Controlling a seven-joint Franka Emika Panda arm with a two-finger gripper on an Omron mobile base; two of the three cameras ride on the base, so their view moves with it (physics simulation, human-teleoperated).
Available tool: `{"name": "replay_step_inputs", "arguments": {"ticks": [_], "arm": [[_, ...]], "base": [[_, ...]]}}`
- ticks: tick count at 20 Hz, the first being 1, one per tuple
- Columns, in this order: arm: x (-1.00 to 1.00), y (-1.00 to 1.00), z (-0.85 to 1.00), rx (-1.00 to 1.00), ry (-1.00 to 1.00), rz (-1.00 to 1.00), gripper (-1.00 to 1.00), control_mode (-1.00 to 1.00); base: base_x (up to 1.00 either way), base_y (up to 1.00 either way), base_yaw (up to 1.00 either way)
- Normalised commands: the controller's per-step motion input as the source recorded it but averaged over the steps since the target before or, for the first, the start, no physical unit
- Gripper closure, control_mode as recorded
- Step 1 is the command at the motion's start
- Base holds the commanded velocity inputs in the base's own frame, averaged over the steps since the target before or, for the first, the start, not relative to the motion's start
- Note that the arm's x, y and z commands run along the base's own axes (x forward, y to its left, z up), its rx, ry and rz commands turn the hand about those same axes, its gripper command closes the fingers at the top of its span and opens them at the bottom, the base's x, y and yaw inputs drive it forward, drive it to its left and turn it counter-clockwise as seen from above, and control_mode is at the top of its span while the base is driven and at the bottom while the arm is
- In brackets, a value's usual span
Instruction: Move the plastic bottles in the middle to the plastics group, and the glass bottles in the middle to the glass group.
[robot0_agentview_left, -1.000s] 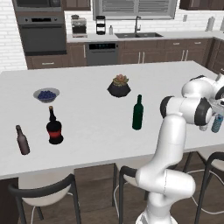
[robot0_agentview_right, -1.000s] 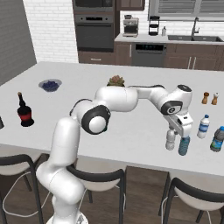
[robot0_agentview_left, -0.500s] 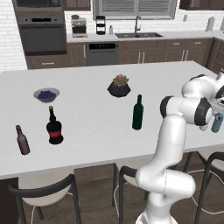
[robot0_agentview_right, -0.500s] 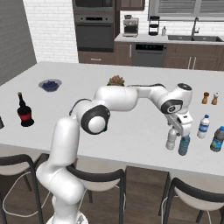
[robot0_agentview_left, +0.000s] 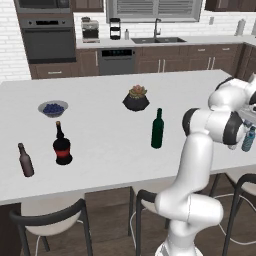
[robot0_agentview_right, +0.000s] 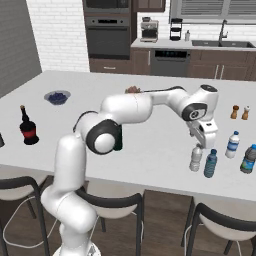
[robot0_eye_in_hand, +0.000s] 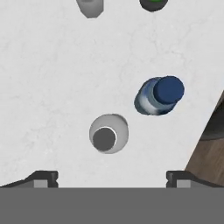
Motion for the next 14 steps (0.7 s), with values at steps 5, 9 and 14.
{"name": "replay_step_inputs", "arguments": {"ticks": [5, 9, 14], "arm": [[-0.35, 0.43, 0.38, -0.07, -0.04, 0.0, -1.0, -1.0], [-0.29, 0.45, 0.38, -0.08, -0.1, 0.0, -1.0, -1.0], [-0.12, 0.33, 0.12, -0.03, -0.05, 0.01, -1.0, -1.0]], "base": [[0.0, 0.0, 0.0], [0.0, 0.0, 0.0], [0.0, 0.0, 0.0]]}}
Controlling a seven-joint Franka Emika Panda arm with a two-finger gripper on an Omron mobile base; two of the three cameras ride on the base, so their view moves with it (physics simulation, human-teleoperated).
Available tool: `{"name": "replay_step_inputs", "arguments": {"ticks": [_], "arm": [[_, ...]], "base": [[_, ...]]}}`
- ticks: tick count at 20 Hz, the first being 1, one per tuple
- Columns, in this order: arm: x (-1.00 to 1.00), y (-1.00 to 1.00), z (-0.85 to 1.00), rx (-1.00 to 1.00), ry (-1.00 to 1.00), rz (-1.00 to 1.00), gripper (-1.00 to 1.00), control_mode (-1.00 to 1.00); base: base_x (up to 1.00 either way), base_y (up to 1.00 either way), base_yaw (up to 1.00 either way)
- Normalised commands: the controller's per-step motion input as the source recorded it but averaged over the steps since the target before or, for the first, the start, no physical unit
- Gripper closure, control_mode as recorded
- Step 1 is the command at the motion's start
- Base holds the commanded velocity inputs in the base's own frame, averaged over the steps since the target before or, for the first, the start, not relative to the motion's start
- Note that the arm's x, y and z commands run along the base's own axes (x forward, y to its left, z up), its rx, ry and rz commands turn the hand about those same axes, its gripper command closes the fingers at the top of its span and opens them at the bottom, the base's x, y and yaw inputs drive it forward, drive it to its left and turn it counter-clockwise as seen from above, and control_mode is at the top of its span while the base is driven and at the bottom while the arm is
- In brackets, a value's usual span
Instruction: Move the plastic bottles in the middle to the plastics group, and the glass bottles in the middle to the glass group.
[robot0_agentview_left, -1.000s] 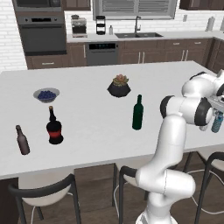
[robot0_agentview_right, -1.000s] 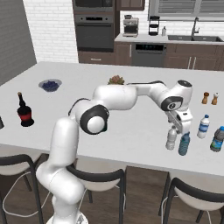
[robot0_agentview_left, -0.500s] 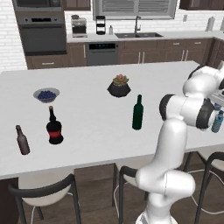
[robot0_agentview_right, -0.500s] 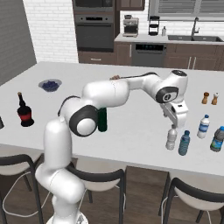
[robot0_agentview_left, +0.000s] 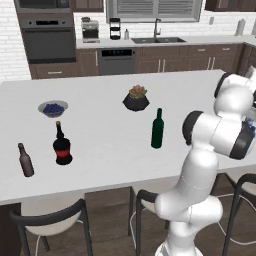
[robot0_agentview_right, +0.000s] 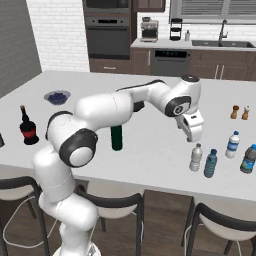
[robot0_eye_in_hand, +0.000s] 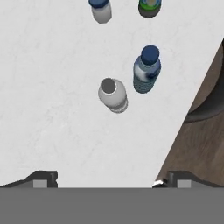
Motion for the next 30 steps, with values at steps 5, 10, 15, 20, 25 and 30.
{"name": "replay_step_inputs", "arguments": {"ticks": [5, 10, 15, 20, 25, 30], "arm": [[-0.05, 0.24, 0.04, 0.0, -0.03, 0.03, -1.0, -1.0], [0.0, 0.29, 0.0, 0.0, -0.01, 0.01, -1.0, -1.0], [0.0, 0.2, 0.08, 0.0, 0.0, 0.04, -1.0, -1.0], [0.08, 0.18, 0.0, 0.0, 0.0, 0.06, -1.0, -1.0], [0.05, 0.15, 0.0, 0.0, -0.01, 0.09, -1.0, -1.0], [0.0, 0.35, 0.04, 0.0, -0.04, 0.2, -1.0, -1.0]], "base": [[0.0, 0.0, 0.0], [0.0, 0.0, 0.0], [0.0, 0.0, 0.0], [0.0, 0.0, 0.0], [0.0, 0.0, 0.0], [0.0, 0.0, 0.0]]}}
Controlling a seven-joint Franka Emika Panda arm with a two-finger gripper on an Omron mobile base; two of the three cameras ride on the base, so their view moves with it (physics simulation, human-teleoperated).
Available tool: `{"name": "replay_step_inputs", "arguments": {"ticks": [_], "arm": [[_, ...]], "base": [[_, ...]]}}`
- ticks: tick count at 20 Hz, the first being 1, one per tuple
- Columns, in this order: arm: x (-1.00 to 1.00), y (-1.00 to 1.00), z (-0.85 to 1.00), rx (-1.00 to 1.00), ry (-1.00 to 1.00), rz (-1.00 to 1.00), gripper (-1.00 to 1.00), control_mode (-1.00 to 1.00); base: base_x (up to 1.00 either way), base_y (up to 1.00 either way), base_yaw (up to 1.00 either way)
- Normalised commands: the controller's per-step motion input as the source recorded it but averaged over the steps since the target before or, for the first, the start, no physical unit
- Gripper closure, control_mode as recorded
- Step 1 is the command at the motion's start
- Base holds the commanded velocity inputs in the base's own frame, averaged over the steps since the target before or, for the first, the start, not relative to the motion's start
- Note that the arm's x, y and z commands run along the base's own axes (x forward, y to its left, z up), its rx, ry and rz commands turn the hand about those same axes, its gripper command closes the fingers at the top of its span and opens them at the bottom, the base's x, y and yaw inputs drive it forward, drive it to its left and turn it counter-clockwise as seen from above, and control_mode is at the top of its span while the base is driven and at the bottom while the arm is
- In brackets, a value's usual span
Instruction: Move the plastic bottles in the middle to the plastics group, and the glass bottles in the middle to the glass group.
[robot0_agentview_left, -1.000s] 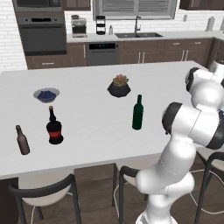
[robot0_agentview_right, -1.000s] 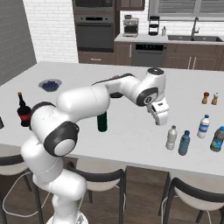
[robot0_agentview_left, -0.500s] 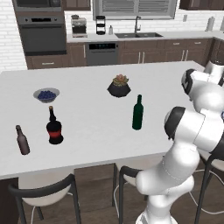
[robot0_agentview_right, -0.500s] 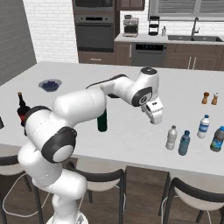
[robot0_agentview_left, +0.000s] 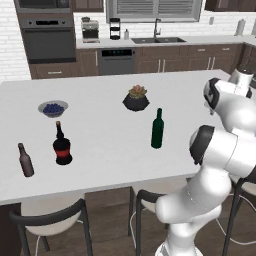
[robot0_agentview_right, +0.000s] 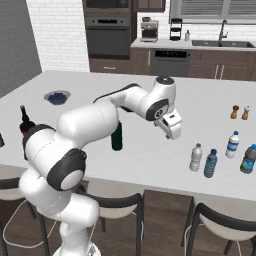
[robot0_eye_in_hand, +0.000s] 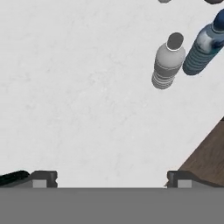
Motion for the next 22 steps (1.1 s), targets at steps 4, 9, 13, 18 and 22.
{"name": "replay_step_inputs", "arguments": {"ticks": [4, 9, 13, 18, 22], "arm": [[0.05, 0.8, 0.08, -0.01, -0.03, 0.24, -1.0, -1.0], [0.01, 0.86, 0.02, -0.01, 0.0, 0.33, -1.0, -1.0], [-0.01, 0.95, 0.11, -0.02, -0.05, 0.39, -1.0, -1.0], [-0.08, 0.88, 0.18, -0.03, -0.04, 0.27, -1.0, -1.0], [-0.02, 0.47, 0.22, -0.01, 0.0, 0.12, -1.0, -1.0]], "base": [[0.0, 0.0, 0.0], [0.0, 0.0, 0.0], [0.0, 0.0, 0.0], [0.0, 0.0, 0.0], [0.0, 0.0, 0.0]]}}
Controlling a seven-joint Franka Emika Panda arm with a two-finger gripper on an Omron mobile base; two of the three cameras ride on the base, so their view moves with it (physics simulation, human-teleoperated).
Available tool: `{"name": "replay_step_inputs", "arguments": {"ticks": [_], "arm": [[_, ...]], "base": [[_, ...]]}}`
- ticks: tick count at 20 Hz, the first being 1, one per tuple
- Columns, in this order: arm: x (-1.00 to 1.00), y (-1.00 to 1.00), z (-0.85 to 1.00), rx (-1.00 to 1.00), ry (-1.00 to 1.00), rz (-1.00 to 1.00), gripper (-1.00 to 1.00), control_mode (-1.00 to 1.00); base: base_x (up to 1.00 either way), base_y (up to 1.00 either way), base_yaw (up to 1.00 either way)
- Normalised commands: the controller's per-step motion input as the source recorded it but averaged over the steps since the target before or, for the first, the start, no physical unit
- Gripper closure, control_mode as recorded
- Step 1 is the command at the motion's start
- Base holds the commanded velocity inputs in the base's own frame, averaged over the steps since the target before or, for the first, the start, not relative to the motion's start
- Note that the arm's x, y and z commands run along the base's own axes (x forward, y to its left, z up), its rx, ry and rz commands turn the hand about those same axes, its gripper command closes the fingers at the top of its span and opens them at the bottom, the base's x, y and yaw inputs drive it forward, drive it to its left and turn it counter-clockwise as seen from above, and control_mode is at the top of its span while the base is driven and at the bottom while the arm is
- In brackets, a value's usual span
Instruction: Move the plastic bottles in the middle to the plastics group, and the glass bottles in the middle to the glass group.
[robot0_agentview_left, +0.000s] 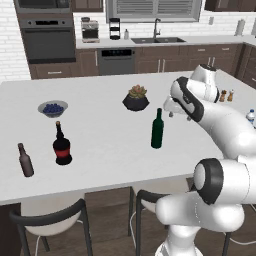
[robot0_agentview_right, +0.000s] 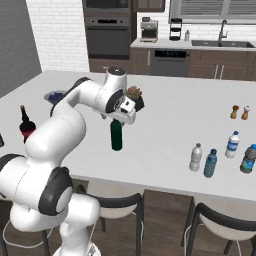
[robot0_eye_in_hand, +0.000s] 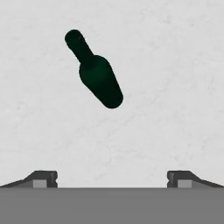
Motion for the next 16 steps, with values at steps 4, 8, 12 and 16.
{"name": "replay_step_inputs", "arguments": {"ticks": [4, 8, 12, 16], "arm": [[0.0, 0.19, 0.04, -0.04, 0.0, 0.05, -1.0, -1.0], [0.04, 0.0, 0.0, -0.09, -0.02, 0.0, -1.0, -1.0], [0.12, 0.07, 0.0, -0.12, 0.0, 0.0, -1.0, -1.0], [0.22, 0.32, 0.0, -0.12, 0.0, 0.0, -1.0, -1.0]], "base": [[0.0, 0.0, 0.0], [0.0, 0.0, 0.0], [0.0, 0.0, 0.0], [0.0, 0.0, 0.0]]}}
